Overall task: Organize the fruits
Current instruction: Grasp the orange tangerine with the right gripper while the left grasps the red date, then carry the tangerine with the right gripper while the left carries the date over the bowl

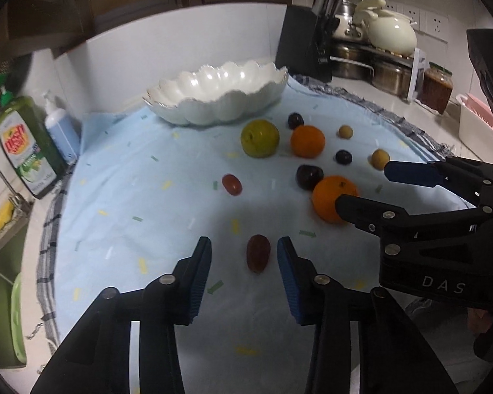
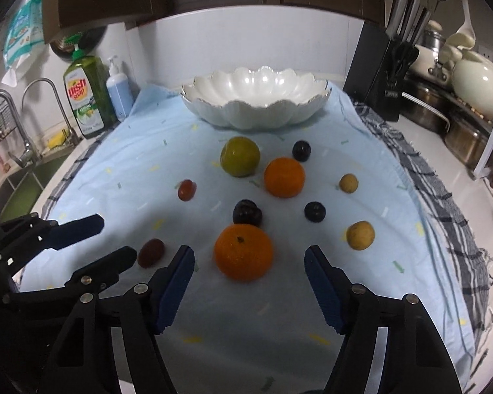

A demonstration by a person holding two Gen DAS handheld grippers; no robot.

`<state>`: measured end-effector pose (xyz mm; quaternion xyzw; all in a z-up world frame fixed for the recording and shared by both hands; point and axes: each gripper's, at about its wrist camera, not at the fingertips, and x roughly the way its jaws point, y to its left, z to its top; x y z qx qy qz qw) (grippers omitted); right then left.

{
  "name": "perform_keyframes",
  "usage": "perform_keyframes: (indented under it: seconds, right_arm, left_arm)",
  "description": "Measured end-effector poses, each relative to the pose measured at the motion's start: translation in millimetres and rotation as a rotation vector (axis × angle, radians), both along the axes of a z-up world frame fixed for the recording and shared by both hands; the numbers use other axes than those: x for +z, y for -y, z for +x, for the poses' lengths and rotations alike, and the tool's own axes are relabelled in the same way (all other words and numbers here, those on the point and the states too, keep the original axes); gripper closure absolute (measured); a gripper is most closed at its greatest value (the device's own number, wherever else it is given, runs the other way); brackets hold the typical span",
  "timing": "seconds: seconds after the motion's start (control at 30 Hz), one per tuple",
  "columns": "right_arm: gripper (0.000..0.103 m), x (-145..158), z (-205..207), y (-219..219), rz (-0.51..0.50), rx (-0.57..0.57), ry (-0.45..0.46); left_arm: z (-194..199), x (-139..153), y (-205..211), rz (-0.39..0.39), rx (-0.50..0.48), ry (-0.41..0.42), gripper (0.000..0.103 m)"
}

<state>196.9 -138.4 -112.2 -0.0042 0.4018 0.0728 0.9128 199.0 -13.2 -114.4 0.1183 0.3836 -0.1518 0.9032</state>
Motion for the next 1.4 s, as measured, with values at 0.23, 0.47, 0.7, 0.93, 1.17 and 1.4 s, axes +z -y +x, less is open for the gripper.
perform_keyframes:
  seconds: [0.23, 0.47, 0.7, 0.93, 1.17, 1.4]
  right_arm:
    - [0.036, -11.0, 11.1, -4.3, -0.007, 0.011, -0.041]
    - [0.042, -19.8, 20.6, -7.2, -0.007, 0.016, -0.078]
    - [0.054, -23.6, 24.3, -7.6, -0.013, 0.022, -0.100]
    - [0.055, -22.1, 24.5, -6.1, 0.000, 0.014, -0.107]
    - [0.056, -6.9, 25.1, -7.0, 0.008, -0.004, -0.072]
    - [0.056, 19.0, 32.7, -13.4, 0.021, -0.024, -0.001]
  left_arm:
    - [11.7, -15.4, -0.6, -0.015, -0.017, -0.048, 0.072]
    - [19.5, -24.8, 2.8, -0.026, -0.044, -0.085, 0.077]
    - [22.5, -28.1, 6.4, -0.029, -0.072, -0.088, 0.086]
    - [26.1, -23.1, 3.3, -0.047, -0.068, -0.082, 0.087]
    - [32.0, -1.8, -8.5, -0.088, -0.050, -0.027, 0.087]
    - [48.2, 23.7, -23.0, -0.128, -0.031, 0.041, 0.087]
